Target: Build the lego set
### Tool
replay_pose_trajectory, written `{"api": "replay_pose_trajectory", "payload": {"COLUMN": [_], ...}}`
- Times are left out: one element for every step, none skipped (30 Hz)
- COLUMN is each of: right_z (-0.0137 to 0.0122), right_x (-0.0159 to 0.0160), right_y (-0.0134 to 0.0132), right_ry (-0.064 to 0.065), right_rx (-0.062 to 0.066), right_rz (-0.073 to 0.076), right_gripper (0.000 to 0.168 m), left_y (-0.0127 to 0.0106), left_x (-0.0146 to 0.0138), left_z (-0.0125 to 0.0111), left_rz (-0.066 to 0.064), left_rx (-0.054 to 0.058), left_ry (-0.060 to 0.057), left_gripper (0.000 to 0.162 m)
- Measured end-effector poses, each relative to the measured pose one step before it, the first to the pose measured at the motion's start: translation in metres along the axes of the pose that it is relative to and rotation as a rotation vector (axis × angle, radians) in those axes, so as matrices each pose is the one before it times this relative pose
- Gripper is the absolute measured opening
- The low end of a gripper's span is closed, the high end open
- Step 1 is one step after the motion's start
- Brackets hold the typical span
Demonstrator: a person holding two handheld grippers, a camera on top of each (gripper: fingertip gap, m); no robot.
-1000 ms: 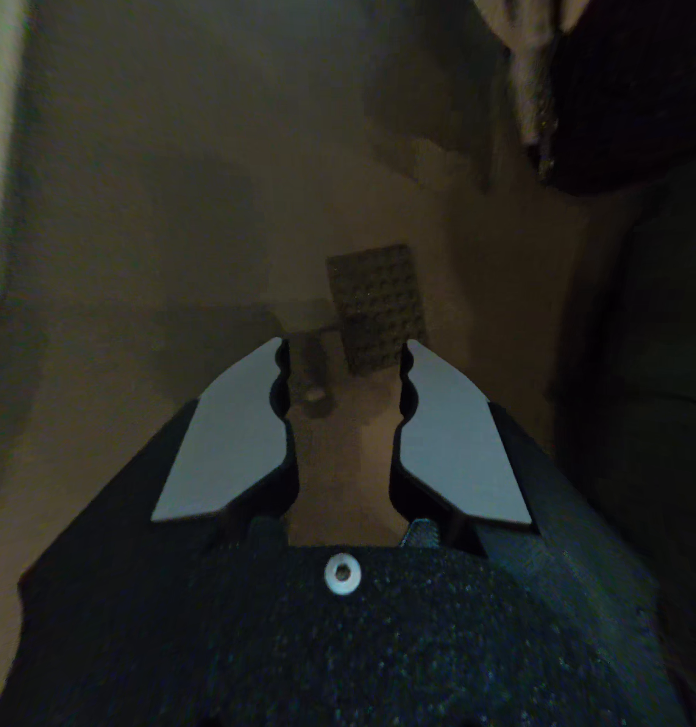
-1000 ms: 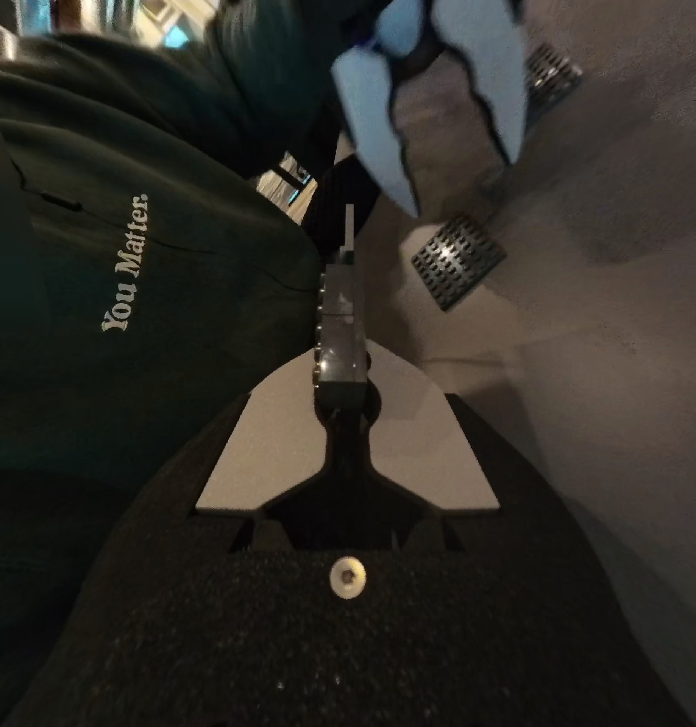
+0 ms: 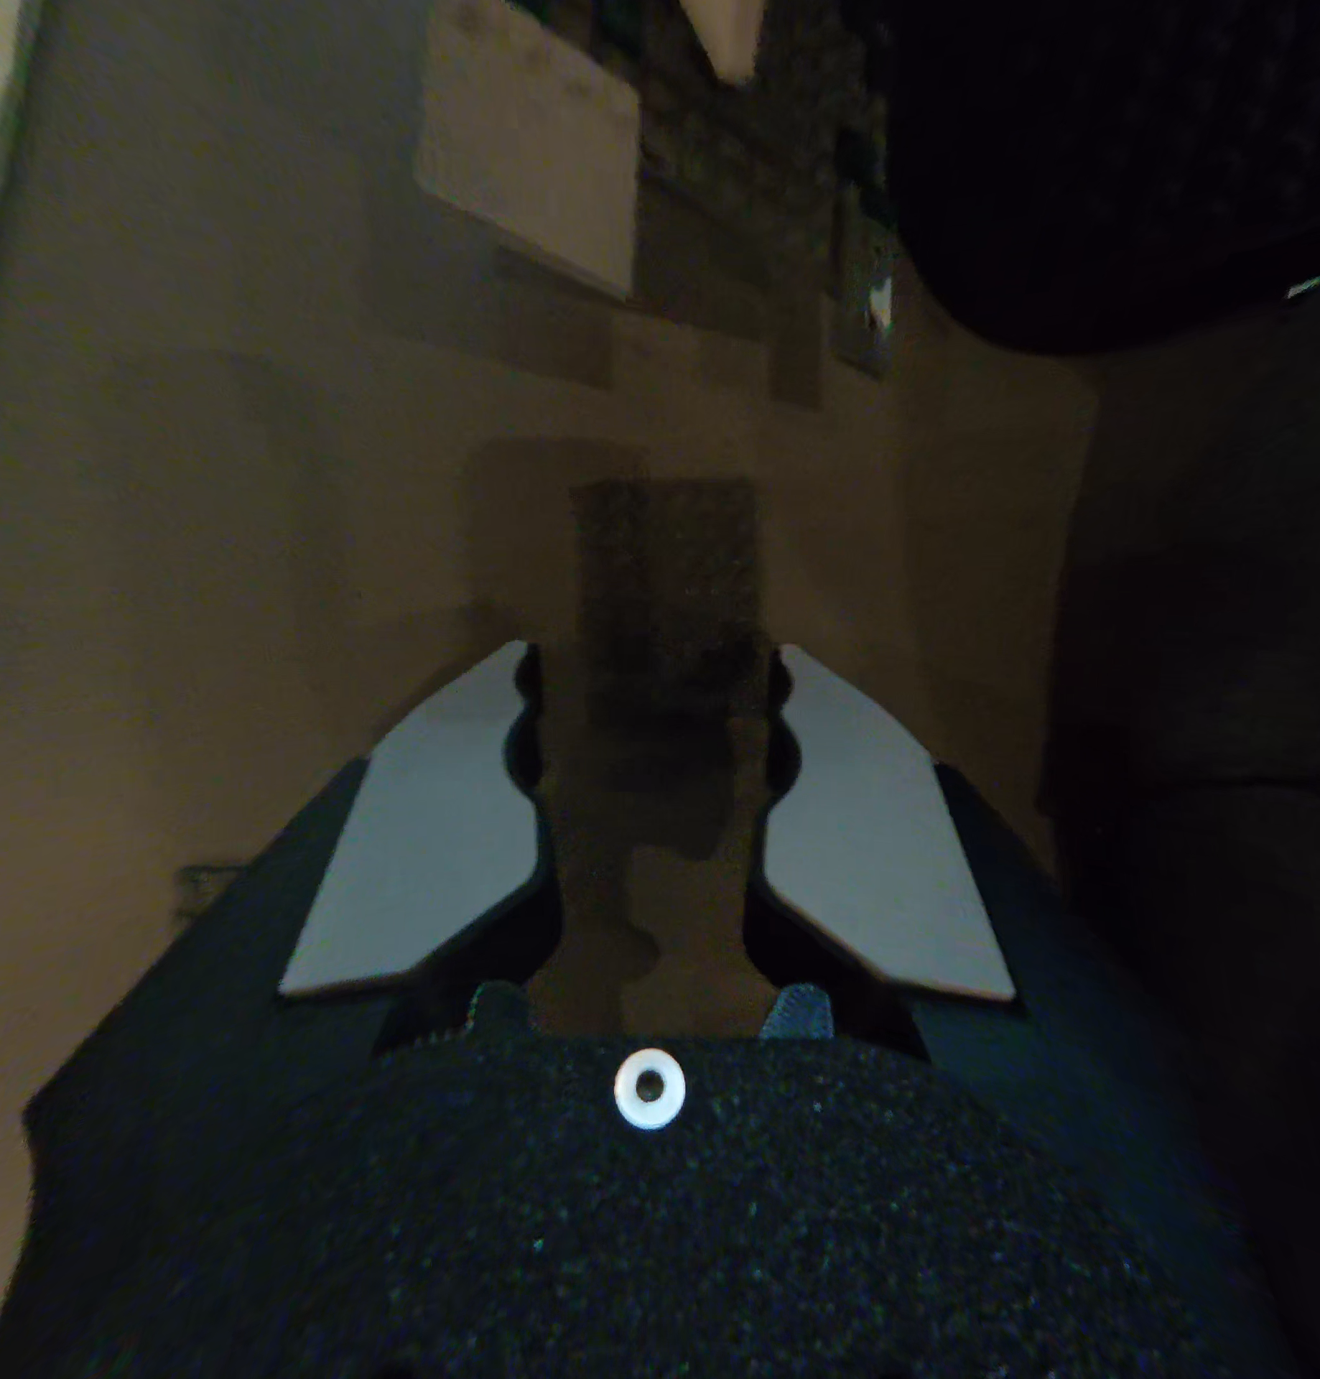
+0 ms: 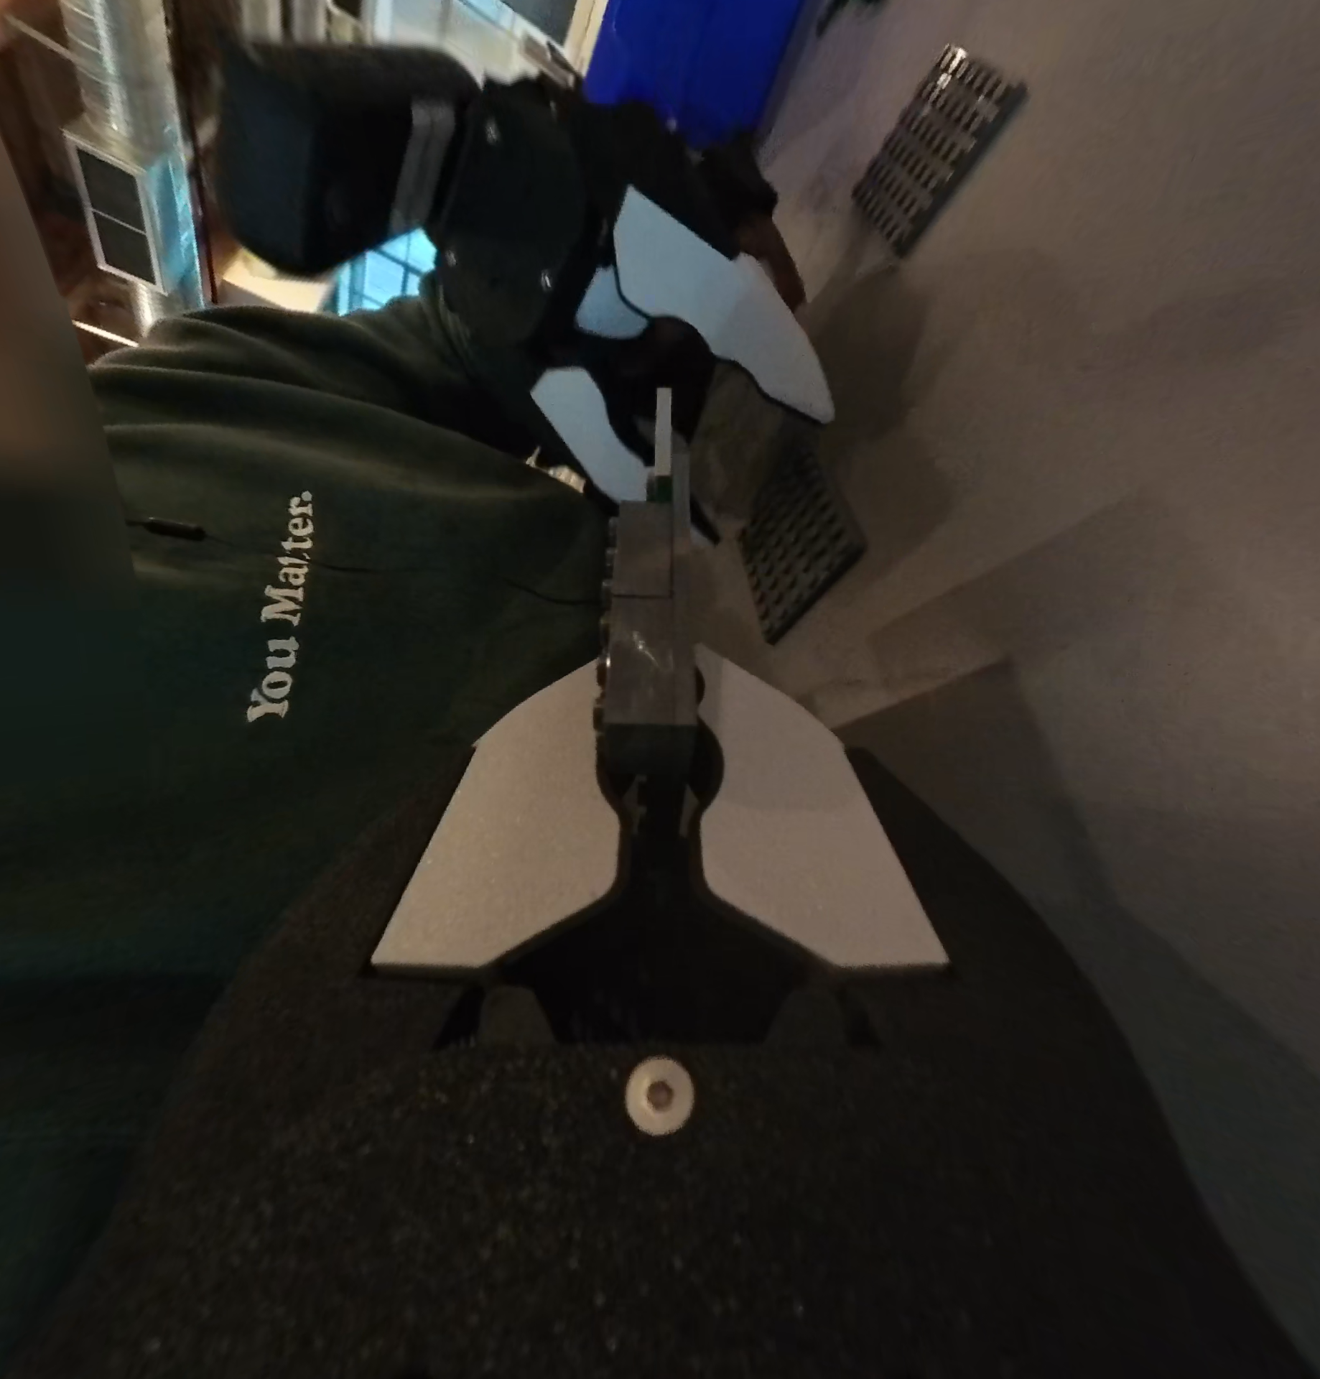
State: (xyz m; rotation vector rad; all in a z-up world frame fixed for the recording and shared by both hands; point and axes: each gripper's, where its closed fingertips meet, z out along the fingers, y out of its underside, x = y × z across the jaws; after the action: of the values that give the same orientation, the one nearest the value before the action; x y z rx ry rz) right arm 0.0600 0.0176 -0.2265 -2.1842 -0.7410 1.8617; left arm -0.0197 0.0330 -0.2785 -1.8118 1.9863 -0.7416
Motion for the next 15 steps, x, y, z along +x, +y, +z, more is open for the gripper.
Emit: {"api": "replay_pose_trajectory", "payload": {"right_z": [0.00028,0.00045,0.00049,0.00072,0.00058,0.00047,0.00043,0.00021,-0.00004,-0.00018,-0.00033,-0.00034,-0.00025,-0.00028,-0.00015], "right_x": [-0.00002,-0.00006,-0.00031,-0.00044,-0.00016,-0.00016,-0.00006,0.00005,0.00038,0.00011,0.00013,0.00036,0.00047,0.00052,0.00051], "right_y": [0.00001,0.00007,0.00027,0.00050,0.00050,0.00062,0.00069,0.00063,0.00032,0.00005,0.00015,0.00044,0.00062,0.00074,0.00073], "right_ry": [-0.0013,-0.0017,-0.0031,-0.0029,-0.0020,-0.0022,-0.0018,-0.0003,0.0004,-0.0008,-0.0017,-0.0009,-0.0001,0.0002,0.0012], "right_rx": [0.0014,0.0009,-0.0001,-0.0004,0.0000,-0.0004,-0.0009,-0.0007,0.0014,0.0037,0.0039,0.0030,0.0024,0.0018,0.0011], "right_rz": [0.0009,0.0015,0.0018,0.0018,0.0029,0.0038,0.0033,0.0023,0.0018,0.0026,0.0036,0.0036,0.0041,0.0051,0.0057], "right_gripper": [0.008,0.008,0.008,0.008,0.008,0.008,0.008,0.008,0.008,0.008,0.008,0.008,0.008,0.008,0.008], "left_y": [0.00201,0.00224,0.00065,0.00001,0.00011,0.00065,0.00038,0.00012,0.00008,-0.00015,-0.00049,-0.00039,-0.00050,-0.00025,-0.00067], "left_x": [0.00305,0.00023,-0.00220,-0.00104,-0.00068,-0.00161,-0.00051,0.00013,0.00017,0.00027,0.00035,0.00024,-0.00016,0.00007,0.00002], "left_z": [0.00289,0.00322,0.00215,0.00051,0.00009,-0.00011,0.00006,-0.00006,-0.00017,0.00003,-0.00007,-0.00016,-0.00026,-0.00045,-0.00109], "left_rz": [-0.0050,-0.0069,0.0021,0.0051,0.0022,0.0089,0.0164,0.0042,0.0042,0.0083,0.0098,0.0116,0.0125,0.0100,0.0035], "left_rx": [-0.0073,-0.0078,0.0021,0.0026,-0.0060,-0.0106,-0.0084,-0.0080,-0.0080,-0.0028,0.0033,0.0053,0.0073,0.0075,0.0108], "left_ry": [0.0062,-0.0074,-0.0232,-0.0135,-0.0080,-0.0130,-0.0065,0.0002,0.0021,0.0033,0.0025,-0.0009,-0.0054,-0.0023,-0.0006], "left_gripper": [0.061,0.062,0.060,0.057,0.055,0.053,0.051,0.049,0.049,0.049,0.049,0.048,0.048,0.048,0.048]}}
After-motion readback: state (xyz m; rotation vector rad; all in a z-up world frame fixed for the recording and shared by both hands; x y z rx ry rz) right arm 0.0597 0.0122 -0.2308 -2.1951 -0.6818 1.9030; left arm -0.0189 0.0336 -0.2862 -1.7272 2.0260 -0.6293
